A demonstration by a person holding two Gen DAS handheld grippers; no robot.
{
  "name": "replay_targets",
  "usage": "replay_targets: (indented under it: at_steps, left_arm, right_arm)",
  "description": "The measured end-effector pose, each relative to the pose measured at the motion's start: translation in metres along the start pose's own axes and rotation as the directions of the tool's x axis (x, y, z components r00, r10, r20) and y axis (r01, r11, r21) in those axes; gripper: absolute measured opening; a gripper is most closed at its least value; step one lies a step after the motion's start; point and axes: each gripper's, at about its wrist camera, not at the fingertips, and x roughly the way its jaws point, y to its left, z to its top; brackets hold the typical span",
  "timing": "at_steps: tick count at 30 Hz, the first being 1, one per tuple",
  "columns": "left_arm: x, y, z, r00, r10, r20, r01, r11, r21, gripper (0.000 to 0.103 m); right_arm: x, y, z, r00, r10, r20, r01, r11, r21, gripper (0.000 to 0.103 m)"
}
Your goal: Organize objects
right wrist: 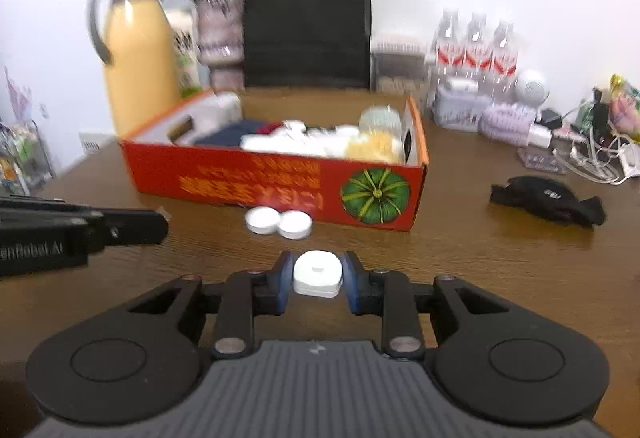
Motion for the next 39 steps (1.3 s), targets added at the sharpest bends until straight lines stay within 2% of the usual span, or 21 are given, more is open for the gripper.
replay_targets:
  at_steps: [3,6,9,13,17,21,25,29,32,35,37,39]
  left_arm:
    - [-0.046,-0.003,0.000,0.997,0.012,0.071,-0.012,1.000,-0.001,0.001]
    - [-0.087,-0.006,-0.003,0.993,0.025,0.118,-0.025,1.000,-0.003,0.001]
    - [-0.119,-0.009,-0.008,0.988,0.028,0.152,-0.030,1.000,0.008,0.001]
    - [-0.137,-0.012,-0.009,0.983,0.034,0.182,-0.036,0.999,0.007,0.001]
    - [-0.143,-0.013,-0.008,0.979,0.036,0.201,-0.040,0.999,0.014,0.001]
    - [-0.132,-0.006,-0.001,0.980,0.032,0.198,-0.035,0.999,0.015,0.001]
    - [-0.109,0.002,0.022,0.976,0.035,0.215,-0.047,0.997,0.054,0.001]
    - [-0.080,0.020,0.065,0.974,0.036,0.226,-0.052,0.997,0.064,0.001]
    - [-0.047,0.037,0.101,0.981,0.040,0.188,-0.050,0.998,0.049,0.001]
    - [-0.010,0.053,0.127,0.985,0.090,0.145,-0.097,0.994,0.043,0.001]
    - [0.015,0.062,0.133,0.981,0.151,0.124,-0.162,0.983,0.083,0.001]
    - [0.042,0.075,0.135,0.979,0.187,0.087,-0.195,0.976,0.094,0.001]
  right_arm:
    - [-0.040,0.009,-0.006,0.999,0.019,0.034,-0.019,1.000,-0.006,0.027]
    - [-0.082,0.018,-0.011,0.997,0.021,0.071,-0.020,1.000,-0.020,0.027]
    - [-0.116,0.025,-0.014,0.993,0.059,0.106,-0.058,0.998,-0.012,0.027]
    - [-0.135,0.037,-0.014,0.989,0.061,0.132,-0.056,0.998,-0.040,0.027]
    - [-0.138,0.041,-0.013,0.988,0.070,0.135,-0.064,0.997,-0.046,0.027]
    - [-0.128,0.038,-0.008,0.989,0.069,0.132,-0.065,0.997,-0.040,0.027]
    - [-0.110,0.032,0.009,0.988,0.084,0.133,-0.080,0.996,-0.033,0.027]
    - [-0.079,0.023,0.047,0.981,0.140,0.131,-0.136,0.990,-0.036,0.027]
    - [-0.043,0.023,0.082,0.974,0.197,0.109,-0.194,0.980,-0.037,0.027]
    - [0.000,0.029,0.116,0.969,0.240,0.061,-0.239,0.971,-0.033,0.027]
    - [0.032,0.033,0.135,0.963,0.268,0.020,-0.268,0.963,-0.013,0.027]
    - [0.064,0.037,0.146,0.960,0.279,-0.025,-0.279,0.960,0.010,0.027]
